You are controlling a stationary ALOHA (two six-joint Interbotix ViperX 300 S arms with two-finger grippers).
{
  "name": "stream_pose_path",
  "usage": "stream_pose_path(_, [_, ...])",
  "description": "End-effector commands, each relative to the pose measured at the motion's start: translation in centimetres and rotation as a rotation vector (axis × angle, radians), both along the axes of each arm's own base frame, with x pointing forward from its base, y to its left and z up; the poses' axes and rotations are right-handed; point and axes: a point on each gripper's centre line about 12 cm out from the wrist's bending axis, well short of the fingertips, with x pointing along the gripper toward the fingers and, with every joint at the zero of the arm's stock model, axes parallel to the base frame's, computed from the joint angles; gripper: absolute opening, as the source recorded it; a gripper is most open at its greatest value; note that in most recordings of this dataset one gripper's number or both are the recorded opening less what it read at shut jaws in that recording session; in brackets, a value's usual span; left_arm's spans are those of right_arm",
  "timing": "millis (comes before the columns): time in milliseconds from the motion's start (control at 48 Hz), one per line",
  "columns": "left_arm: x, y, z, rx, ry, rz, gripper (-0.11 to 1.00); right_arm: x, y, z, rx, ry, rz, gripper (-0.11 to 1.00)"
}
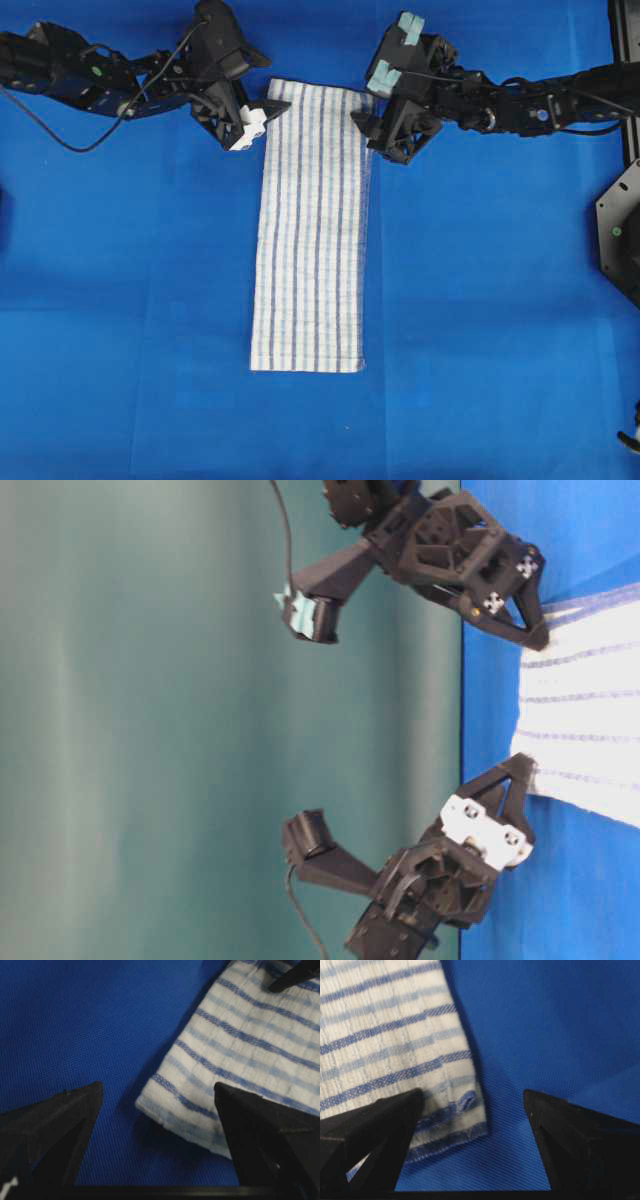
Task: Fold the blue towel.
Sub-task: 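Move both grippers to the strip's far end and grasp its corners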
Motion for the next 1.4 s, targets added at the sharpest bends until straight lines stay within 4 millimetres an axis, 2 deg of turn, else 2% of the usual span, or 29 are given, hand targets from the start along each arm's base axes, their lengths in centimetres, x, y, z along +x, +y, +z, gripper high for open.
stream_pose_path(0, [0.6,0.8,0.5,0.014,-0.024,0.010,0.88,0.6,-0.4,0.4,-0.007,-0.020,-0.010,0.90])
stream_pose_path(146, [0.5,0.9,-0.2,0.006,-0.007,0.013,0.83,0.6,-0.3,0.2,-0.005,-0.012,-0.008,0.89])
stream_pose_path(229, [0.3,0.8,-0.4,0.003,0.000,0.013,0.74,0.7,-0.1,0.2,-0.006,-0.012,0.000,0.80])
stream_pose_path(292, [0.3,0.7,-0.5,0.000,0.007,0.011,0.60,0.8,0.1,0.2,-0.004,-0.009,0.009,0.65])
stream_pose_path(396, [0.4,0.4,-0.6,0.002,0.019,-0.006,0.29,0.9,0.2,0.2,0.007,-0.003,0.020,0.31])
stream_pose_path(479, [0.5,0.2,-0.7,0.002,0.029,-0.018,0.10,0.9,0.3,0.2,0.009,-0.001,0.026,0.13])
stream_pose_path(521, [0.6,0.1,-0.6,0.003,0.028,-0.021,0.04,1.0,0.3,0.2,0.010,-0.001,0.027,0.06])
stream_pose_path(604, [0.7,-0.1,-0.6,0.002,0.029,-0.026,0.04,1.0,0.3,0.3,0.009,-0.003,0.028,0.01])
stream_pose_path(854, [0.9,-0.3,-0.2,0.007,0.015,-0.031,0.04,1.1,0.2,1.5,-0.010,-0.030,0.032,0.01])
stream_pose_path(1250, [0.7,-0.6,4.6,0.051,-0.080,-0.037,0.04,1.0,0.5,5.8,-0.056,-0.117,0.061,0.00])
stream_pose_path(1375, [0.5,-1.0,5.5,0.058,-0.097,-0.043,0.04,0.9,0.5,6.2,-0.055,-0.121,0.068,0.00])
